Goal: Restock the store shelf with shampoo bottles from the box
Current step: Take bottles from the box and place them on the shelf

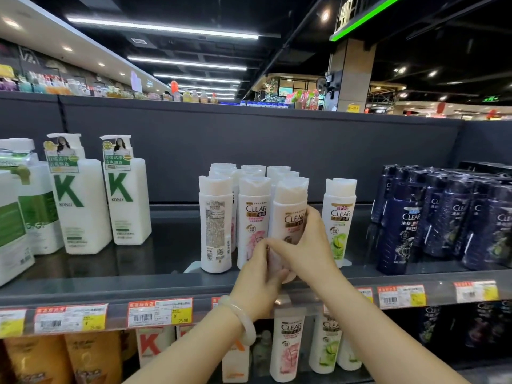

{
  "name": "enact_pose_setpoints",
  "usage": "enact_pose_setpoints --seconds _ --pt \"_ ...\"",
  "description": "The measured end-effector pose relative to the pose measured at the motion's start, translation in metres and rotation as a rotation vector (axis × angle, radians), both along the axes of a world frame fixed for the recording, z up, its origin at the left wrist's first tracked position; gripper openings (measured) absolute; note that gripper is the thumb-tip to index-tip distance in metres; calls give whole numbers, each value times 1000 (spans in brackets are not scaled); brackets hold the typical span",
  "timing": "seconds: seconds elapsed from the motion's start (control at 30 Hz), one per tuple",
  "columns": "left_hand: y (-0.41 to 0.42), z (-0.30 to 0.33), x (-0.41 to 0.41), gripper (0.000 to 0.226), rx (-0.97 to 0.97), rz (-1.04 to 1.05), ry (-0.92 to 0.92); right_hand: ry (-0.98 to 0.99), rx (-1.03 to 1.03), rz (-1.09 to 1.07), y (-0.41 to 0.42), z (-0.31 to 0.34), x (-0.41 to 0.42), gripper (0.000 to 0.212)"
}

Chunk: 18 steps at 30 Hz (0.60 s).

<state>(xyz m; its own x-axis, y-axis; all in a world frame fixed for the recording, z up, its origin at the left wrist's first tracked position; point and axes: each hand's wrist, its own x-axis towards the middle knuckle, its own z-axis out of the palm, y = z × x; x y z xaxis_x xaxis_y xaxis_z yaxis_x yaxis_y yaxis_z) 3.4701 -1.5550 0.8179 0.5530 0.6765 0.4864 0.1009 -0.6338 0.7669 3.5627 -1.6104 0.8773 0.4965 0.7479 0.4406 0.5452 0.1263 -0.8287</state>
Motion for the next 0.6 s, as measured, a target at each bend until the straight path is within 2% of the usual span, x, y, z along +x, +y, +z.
enact_pose_setpoints --seconds 0.2,0.37,0.6 --pt "5 8 -6 43 -57 -73 69 78 -52 73 -3 -7 19 65" --pt "3 8 -5 41 -1 -61 39 -12 -54 51 -4 -19 22 67" --pt "2 7 -2 49 72 41 36 -55 -48 28 -4 -24 21 64"
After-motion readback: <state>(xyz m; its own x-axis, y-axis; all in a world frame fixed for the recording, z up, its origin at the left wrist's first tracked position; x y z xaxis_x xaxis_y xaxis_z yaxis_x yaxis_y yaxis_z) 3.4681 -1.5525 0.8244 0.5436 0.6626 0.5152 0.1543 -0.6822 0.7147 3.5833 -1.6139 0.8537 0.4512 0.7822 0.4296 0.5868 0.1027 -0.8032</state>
